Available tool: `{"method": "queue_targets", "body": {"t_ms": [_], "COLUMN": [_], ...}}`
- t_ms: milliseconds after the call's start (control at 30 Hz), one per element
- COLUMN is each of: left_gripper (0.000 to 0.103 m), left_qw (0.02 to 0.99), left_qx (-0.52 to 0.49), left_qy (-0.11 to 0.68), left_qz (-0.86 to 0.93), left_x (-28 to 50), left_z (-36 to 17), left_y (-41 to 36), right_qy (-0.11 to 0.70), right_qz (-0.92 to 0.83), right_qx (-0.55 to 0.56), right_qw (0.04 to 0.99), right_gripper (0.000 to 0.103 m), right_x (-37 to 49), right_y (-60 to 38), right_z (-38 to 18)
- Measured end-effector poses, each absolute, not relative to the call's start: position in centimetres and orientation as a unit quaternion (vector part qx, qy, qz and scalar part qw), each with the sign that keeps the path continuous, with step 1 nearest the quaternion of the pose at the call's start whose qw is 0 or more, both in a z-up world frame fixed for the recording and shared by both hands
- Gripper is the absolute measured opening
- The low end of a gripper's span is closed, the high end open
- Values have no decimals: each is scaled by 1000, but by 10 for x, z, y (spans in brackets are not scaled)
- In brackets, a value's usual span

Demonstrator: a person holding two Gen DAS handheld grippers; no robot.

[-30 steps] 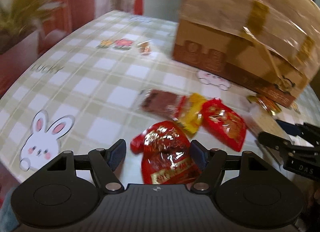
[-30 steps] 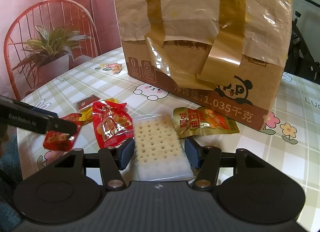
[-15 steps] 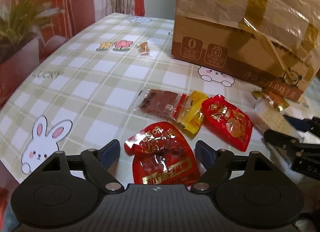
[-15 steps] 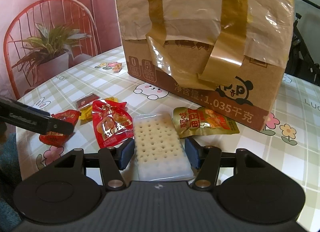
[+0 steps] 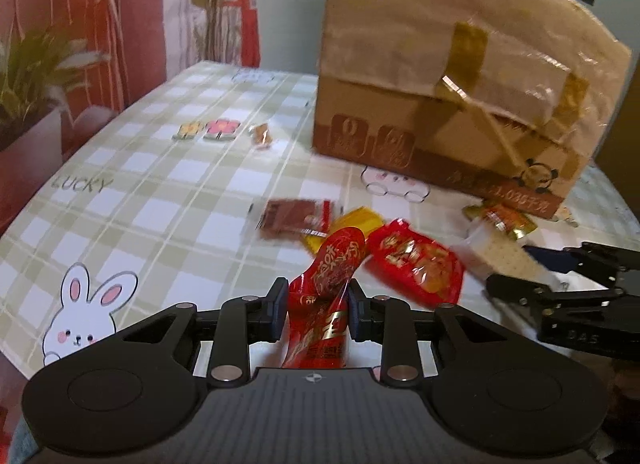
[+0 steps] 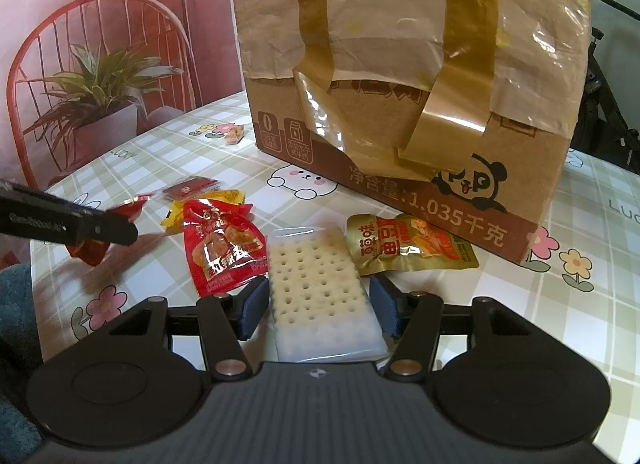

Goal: Organize snacks
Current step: 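Lift both held packets up over the paper bag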

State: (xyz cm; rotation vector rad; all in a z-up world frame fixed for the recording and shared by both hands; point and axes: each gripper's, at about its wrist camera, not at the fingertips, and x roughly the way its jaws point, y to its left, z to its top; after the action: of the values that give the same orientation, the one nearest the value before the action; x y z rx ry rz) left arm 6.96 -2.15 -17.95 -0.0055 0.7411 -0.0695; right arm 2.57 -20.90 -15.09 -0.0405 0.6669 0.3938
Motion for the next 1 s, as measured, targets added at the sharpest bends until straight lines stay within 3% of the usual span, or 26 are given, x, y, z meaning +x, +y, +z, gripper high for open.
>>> {"method": "queue_targets", "body": {"t_ms": [300,433,800,1000], "left_gripper": [32,32,32,32], "left_qw": [932,937,947,963], "left_qx": [-22,-27,-33,-21], "left_qy": [360,344,312,257], "left_qz": [-45,-51,-65,-81], "left_x": [68,65,62,69], "left_z": [-177,-168,-146,-102], "left_y": [-16,-9,-3,6], "right_qy": [331,344,297,226], "right_qz": [187,202,236,269], "right_qx": [-43,-42,-76,-81], "right_qw": [924,916,922,933], "right_gripper": [59,50,49,49], "right_x": [26,27,22,16], "right_y": [-203,-203,-187,-179], "right_z": [-149,-140,-92,-46]}}
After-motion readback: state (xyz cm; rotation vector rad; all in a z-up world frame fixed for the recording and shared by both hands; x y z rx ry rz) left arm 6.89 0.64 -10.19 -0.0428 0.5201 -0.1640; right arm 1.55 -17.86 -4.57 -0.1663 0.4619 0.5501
